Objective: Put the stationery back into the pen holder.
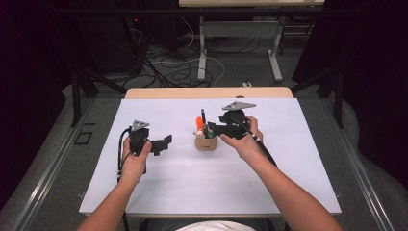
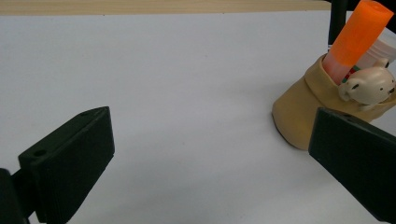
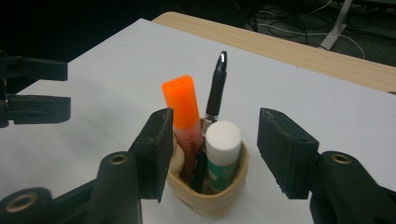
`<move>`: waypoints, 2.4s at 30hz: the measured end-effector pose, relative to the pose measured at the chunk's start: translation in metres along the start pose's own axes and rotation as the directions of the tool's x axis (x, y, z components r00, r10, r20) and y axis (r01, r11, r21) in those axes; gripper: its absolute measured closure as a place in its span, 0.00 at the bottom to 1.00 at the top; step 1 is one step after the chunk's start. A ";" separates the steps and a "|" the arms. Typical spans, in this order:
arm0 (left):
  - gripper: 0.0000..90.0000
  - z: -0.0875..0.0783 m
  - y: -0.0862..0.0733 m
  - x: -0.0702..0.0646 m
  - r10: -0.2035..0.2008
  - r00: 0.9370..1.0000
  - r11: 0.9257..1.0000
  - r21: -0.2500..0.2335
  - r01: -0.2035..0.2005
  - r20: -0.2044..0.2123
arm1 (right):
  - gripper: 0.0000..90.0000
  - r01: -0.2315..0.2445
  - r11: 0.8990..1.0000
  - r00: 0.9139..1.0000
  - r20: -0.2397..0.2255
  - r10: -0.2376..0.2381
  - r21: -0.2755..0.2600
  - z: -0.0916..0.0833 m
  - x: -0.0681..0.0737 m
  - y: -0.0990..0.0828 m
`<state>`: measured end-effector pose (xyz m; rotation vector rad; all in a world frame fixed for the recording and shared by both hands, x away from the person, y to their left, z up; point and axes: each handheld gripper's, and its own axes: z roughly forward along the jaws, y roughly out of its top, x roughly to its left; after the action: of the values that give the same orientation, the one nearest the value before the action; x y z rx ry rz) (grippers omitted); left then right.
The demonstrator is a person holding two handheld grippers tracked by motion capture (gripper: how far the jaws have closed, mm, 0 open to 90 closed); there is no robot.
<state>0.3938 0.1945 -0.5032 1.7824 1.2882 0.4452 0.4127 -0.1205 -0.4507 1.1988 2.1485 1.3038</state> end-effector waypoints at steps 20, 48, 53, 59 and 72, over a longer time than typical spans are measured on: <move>0.00 -0.005 0.002 0.011 -0.024 0.999 1.000 -0.015 0.024 -0.033 | 0.37 -0.047 0.999 0.991 0.128 0.047 -0.001 -0.033 -0.056 -0.011; 0.00 -0.007 0.002 0.027 -0.050 0.996 0.999 -0.022 0.049 -0.071 | 0.05 -0.155 0.988 0.934 0.322 0.155 -0.026 -0.053 -0.129 -0.079; 0.00 -0.007 0.001 0.031 -0.057 0.995 0.998 -0.017 0.056 -0.076 | 0.01 -0.157 0.988 0.929 0.336 0.152 -0.012 -0.053 -0.133 -0.090; 0.00 -0.006 0.000 0.035 -0.060 0.995 0.998 -0.022 0.058 -0.081 | 0.00 -0.180 0.984 0.926 0.336 0.172 -0.006 -0.052 -0.139 -0.099; 0.00 -0.004 -0.002 0.040 -0.069 0.994 0.998 -0.015 0.067 -0.089 | 0.00 -0.211 0.977 0.897 0.401 0.186 0.018 -0.046 -0.146 -0.109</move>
<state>0.4058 0.2325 -0.5106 1.7201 1.4011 0.4978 0.4143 -0.2869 -0.5371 1.5886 1.8198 0.9655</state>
